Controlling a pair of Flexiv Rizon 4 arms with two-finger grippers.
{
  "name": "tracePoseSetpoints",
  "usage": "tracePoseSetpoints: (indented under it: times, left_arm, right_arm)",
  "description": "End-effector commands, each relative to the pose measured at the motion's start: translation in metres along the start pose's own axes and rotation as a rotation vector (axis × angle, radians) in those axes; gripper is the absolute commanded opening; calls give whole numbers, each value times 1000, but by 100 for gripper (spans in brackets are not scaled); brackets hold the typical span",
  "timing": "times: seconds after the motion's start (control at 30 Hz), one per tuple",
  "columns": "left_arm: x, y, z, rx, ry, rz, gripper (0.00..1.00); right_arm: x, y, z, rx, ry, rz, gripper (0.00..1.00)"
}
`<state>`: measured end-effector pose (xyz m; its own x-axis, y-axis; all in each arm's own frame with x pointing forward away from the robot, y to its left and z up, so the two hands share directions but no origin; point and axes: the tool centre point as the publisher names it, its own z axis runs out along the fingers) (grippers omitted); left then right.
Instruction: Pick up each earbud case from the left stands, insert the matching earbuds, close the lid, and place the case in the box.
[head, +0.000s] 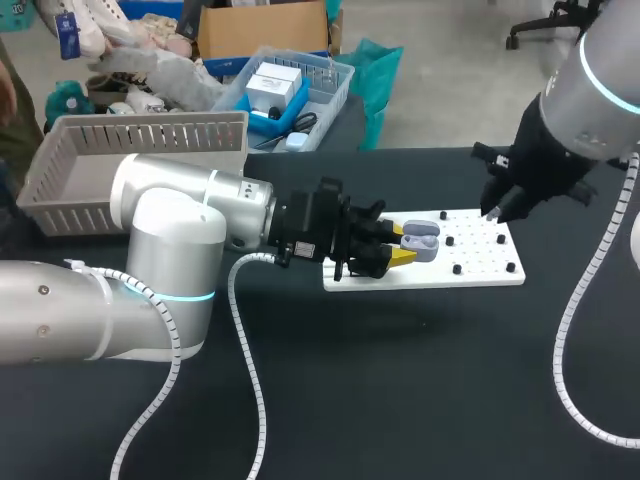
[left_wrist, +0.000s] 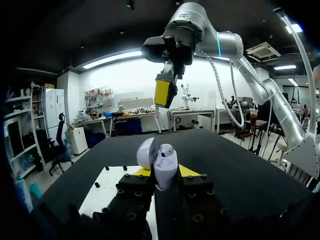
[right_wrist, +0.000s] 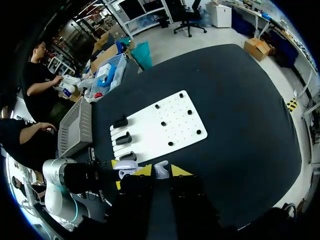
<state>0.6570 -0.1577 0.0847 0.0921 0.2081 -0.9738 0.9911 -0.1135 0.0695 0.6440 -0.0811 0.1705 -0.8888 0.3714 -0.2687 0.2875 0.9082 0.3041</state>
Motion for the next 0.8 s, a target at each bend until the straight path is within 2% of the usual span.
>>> tracePoseSetpoints:
  times: [0.03,0.3,0.57,0.8]
  left_arm:
    - [0,-1,0,-3,0,1,0]
    - [0,-1,0,-3,0,1,0]
    - [0,-1,0,-3,0,1,0]
    - [0,-1,0,-3,0,1,0]
  right_arm:
    - [8,7,-16,23,-2,-12,0]
    - [15,28,-20,14,68,-56,0]
    - [21,52,-22,-61,168,-127,0]
    - [25,74,-11,-94,226,-192,0]
